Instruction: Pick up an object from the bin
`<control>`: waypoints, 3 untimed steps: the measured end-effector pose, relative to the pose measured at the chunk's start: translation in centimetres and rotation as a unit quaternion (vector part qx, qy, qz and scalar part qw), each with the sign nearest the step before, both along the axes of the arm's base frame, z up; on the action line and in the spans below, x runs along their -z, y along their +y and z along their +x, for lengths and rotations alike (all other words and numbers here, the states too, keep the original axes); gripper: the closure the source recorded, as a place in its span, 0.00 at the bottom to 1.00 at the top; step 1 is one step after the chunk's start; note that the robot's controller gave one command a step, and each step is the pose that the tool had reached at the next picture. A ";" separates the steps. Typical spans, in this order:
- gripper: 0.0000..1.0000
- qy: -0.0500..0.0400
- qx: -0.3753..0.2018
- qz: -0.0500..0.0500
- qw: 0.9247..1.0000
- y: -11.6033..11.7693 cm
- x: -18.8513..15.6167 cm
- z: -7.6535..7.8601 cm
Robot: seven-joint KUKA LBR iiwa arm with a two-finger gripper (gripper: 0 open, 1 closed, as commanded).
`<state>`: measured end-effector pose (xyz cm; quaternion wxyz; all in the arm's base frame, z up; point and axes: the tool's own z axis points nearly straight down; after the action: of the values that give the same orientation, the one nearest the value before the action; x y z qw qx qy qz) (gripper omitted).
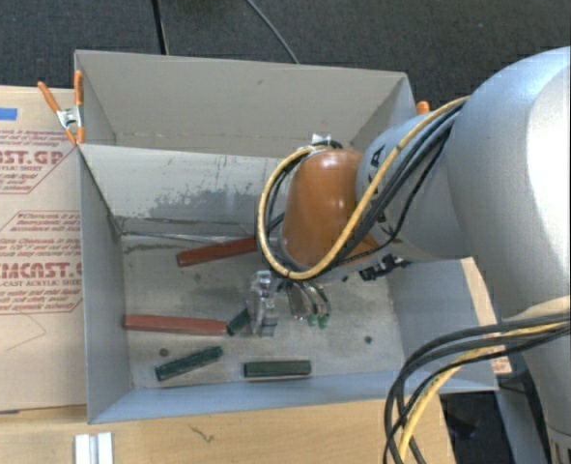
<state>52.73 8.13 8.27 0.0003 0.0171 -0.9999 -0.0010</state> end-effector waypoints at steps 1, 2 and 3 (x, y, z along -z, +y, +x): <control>0.00 -0.001 -0.286 0.000 0.958 6.5 -4.0 -2.8; 0.00 -0.001 -0.286 0.000 0.958 6.8 -4.2 -3.0; 0.00 -0.003 -0.305 0.000 0.952 7.8 -0.4 -4.0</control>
Offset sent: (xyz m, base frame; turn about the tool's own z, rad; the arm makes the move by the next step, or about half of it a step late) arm 0.0000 0.0000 0.0000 0.0000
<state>48.72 15.94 8.63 -0.0022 0.3210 -0.9471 -0.0006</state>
